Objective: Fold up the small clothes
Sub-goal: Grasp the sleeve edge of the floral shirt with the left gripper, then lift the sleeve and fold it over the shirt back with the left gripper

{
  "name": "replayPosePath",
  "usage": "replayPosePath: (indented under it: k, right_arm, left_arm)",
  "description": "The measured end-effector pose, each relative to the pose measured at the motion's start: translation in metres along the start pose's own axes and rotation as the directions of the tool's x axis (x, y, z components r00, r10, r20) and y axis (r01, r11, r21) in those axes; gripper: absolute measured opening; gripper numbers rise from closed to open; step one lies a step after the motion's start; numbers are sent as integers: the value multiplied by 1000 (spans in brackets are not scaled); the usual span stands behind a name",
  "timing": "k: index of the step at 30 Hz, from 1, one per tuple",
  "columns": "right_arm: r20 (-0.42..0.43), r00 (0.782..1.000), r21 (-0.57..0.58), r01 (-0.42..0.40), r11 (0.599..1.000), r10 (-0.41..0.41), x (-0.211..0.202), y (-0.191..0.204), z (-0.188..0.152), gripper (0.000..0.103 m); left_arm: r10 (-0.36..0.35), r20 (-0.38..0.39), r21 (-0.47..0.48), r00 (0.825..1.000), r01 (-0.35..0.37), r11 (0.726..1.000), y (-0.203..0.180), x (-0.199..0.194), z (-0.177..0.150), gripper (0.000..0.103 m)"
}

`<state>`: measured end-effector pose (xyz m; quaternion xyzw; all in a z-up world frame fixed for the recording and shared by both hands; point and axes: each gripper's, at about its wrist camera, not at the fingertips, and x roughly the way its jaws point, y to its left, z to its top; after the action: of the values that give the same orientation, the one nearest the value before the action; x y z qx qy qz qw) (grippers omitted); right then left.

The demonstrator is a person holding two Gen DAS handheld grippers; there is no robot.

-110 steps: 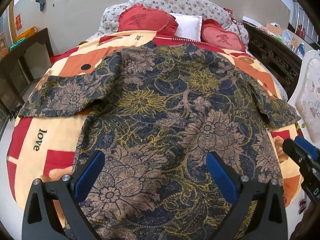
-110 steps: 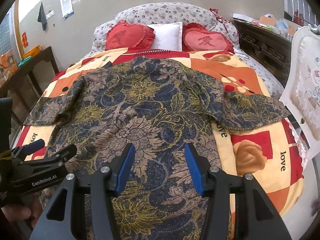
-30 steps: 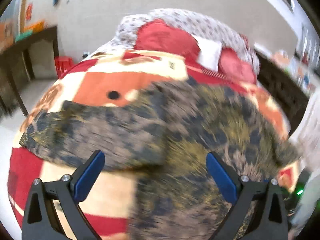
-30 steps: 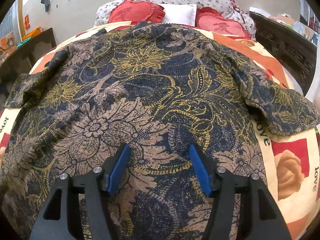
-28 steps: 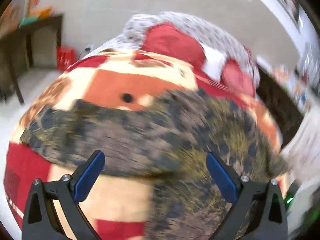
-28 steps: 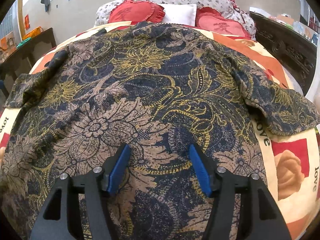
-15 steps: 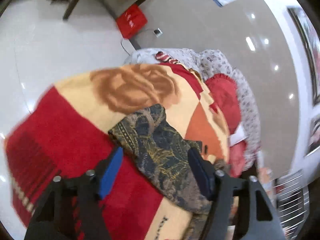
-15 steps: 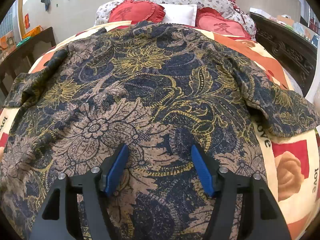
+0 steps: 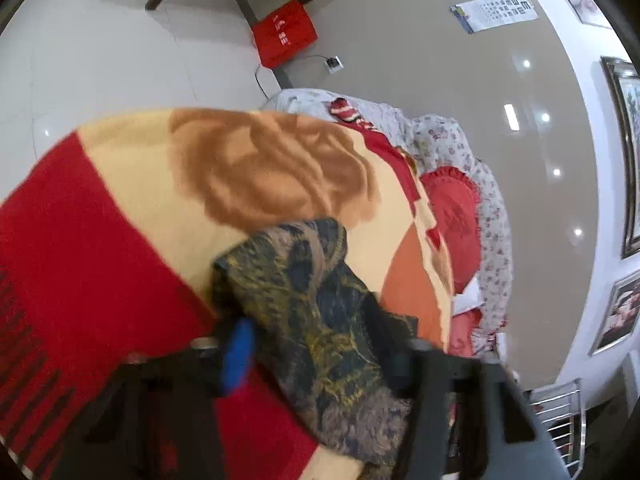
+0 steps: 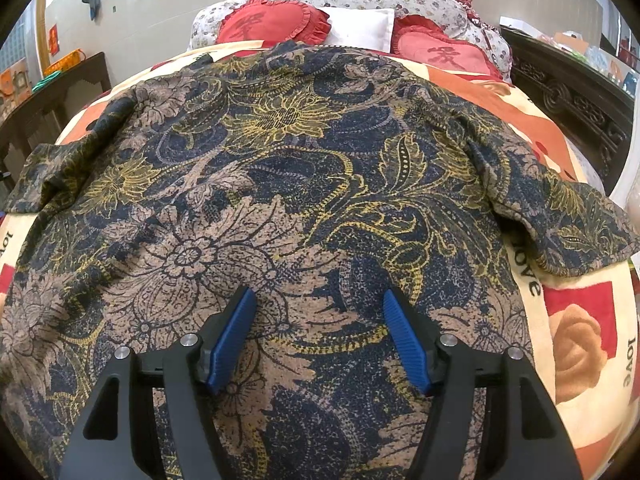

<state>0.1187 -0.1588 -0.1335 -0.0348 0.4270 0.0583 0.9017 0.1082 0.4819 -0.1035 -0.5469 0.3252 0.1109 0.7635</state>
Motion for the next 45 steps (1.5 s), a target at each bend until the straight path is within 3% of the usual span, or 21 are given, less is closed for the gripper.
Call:
replayPosePath:
  k: [1,2,3,6,10,12,13,16,18,19,21,24,25,30,34,36,38,39,42,45]
  right_arm:
    - [0,1000,0,0,1000,0,0,0,0,69]
    - [1,1000,0,0,1000,0,0,0,0,69]
    - [1,1000,0,0,1000,0,0,0,0,69]
    - [1,1000,-1,1,1000,-1,0,0,0,69]
    - [1,1000,0,0,1000,0,0,1,0,69]
    - [1,1000,0,0,1000,0,0,0,0,69]
    - [1,1000,0,0,1000,0,0,0,0,69]
    - [1,1000,0,1,1000,-1,0,1,0,69]
    - [2,1000,0,1,1000,-1,0,1,0,69]
    - [2,1000,0,1,1000,-1,0,1,0,69]
    - [1,1000,0,1,1000,-1,-1,1,0,69]
    - [-3,1000,2,-1,1000,1,0,0,0,69]
    - [-8,1000,6,-3,1000,3,-1,-1,1,69]
    - [-7,1000,36,-20,999,21,-23,-12,12,68]
    - [52,998,37,-32,999,30,-44,-23,31,68]
    - [71,996,31,-58,998,56,-47,-26,47,68]
    - [83,993,24,-81,996,78,-45,-25,61,68]
    - [87,992,22,-96,995,94,-42,-24,67,68]
    - [101,981,18,-171,985,169,-28,-15,84,68]
    - [82,967,12,-243,970,241,-4,-2,89,68]
  left_arm:
    - [49,10,17,999,-49,999,-2,0,1,5]
    - [112,45,45,993,-114,992,-6,-5,0,4]
    - [127,90,65,988,-133,989,-11,-12,0,4]
    - [105,259,120,960,-140,983,-33,-52,-3,4]
    - [56,475,164,878,-150,975,-69,-114,-3,4]
    - [26,521,188,853,-145,971,-85,-131,-5,4]
    - [8,528,218,849,-145,965,-96,-134,-8,4]
    - [-54,484,336,874,-128,933,-134,-119,-25,4]
    - [-124,390,441,913,-67,895,-164,-94,-50,4]
    - [-158,322,514,934,-32,857,-183,-76,-73,4]
    - [-208,191,609,959,50,792,-210,-44,-114,4]
    - [-244,-19,708,969,186,682,-245,11,-199,4]
    - [-238,-68,718,969,213,663,-250,29,-227,4]
    - [-150,-217,714,965,262,649,-243,110,-318,4]
    - [-103,-297,699,949,290,654,-227,149,-358,8]
    - [-98,-346,679,933,321,660,-215,156,-365,24]
    - [-93,-402,658,911,359,662,-206,154,-370,55]
    - [-87,-412,666,907,364,651,-197,142,-376,60]
    - [-25,-379,736,925,318,598,-185,120,-370,63]
    - [30,-269,803,963,207,559,-177,103,-359,64]
